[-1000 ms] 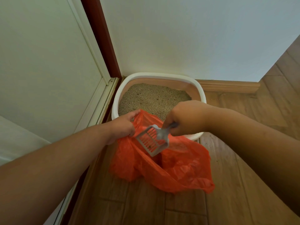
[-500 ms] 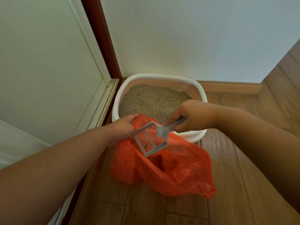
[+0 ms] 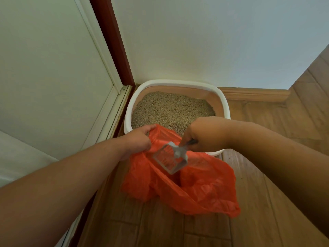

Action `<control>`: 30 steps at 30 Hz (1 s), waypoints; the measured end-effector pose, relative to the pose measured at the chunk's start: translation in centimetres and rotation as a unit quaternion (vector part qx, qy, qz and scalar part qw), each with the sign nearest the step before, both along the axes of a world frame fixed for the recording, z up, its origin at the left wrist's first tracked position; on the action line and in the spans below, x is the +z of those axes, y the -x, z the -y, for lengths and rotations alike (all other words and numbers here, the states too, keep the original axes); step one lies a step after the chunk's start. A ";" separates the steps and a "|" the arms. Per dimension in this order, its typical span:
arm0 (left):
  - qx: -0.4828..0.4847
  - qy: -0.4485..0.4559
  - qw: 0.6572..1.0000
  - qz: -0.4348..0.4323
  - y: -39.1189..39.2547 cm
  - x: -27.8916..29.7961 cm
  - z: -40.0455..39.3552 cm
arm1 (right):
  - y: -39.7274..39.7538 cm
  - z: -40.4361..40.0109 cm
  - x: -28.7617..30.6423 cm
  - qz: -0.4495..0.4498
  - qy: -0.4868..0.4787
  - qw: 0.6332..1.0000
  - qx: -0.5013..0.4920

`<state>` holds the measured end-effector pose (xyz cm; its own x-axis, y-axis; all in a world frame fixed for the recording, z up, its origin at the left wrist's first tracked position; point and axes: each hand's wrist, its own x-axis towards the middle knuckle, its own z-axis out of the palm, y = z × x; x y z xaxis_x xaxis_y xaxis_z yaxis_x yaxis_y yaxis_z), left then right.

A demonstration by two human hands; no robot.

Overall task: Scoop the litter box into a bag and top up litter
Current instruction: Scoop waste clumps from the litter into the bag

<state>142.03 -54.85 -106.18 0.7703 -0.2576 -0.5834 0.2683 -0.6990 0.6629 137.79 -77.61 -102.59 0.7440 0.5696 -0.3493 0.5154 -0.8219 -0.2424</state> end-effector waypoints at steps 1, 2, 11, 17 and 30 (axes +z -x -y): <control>0.001 0.003 1.000 0.000 0.0 0.0 0.0 | 0.1 0.0 0.0 -0.011 -0.019 1.000 -0.004; 0.002 0.004 1.000 0.000 0.0 0.0 0.0 | 0.2 0.0 0.0 -0.030 -0.032 0.999 -0.004; -0.001 0.006 1.000 -0.018 0.0 0.1 -0.3 | 0.3 0.5 0.3 -0.039 -0.026 0.998 -0.046; 0.002 0.008 1.000 -0.017 0.0 0.3 -0.4 | -1.0 3.1 1.1 -0.042 -0.096 0.979 -0.173; -0.055 0.048 0.995 0.063 -0.4 -1.4 -0.3 | -1.1 3.7 1.0 -0.054 -0.154 0.964 -0.209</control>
